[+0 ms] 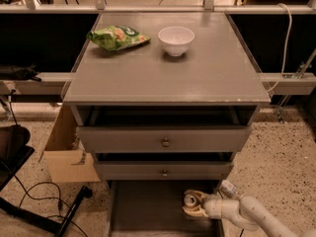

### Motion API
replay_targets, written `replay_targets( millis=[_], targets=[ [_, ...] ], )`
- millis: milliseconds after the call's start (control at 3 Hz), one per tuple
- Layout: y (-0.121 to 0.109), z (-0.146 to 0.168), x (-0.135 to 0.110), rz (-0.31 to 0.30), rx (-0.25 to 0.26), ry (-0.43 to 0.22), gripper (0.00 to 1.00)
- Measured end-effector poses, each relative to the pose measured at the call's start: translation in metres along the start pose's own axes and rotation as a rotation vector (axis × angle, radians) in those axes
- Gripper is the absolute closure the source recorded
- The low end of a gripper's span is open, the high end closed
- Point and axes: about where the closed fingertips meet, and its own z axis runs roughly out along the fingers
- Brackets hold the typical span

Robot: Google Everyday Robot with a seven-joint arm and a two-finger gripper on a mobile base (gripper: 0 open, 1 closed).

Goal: Place orange can into bottom drawer

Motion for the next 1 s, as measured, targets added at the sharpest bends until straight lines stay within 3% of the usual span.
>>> replay_targets(
  millis=[667,1000],
  targets=[
    [0.027,0.029,0.047,0.120,-0.035,-0.088,1.00],
    [0.028,0.030,0.050,0.124,-0.034,-0.089,0.81]
  ],
)
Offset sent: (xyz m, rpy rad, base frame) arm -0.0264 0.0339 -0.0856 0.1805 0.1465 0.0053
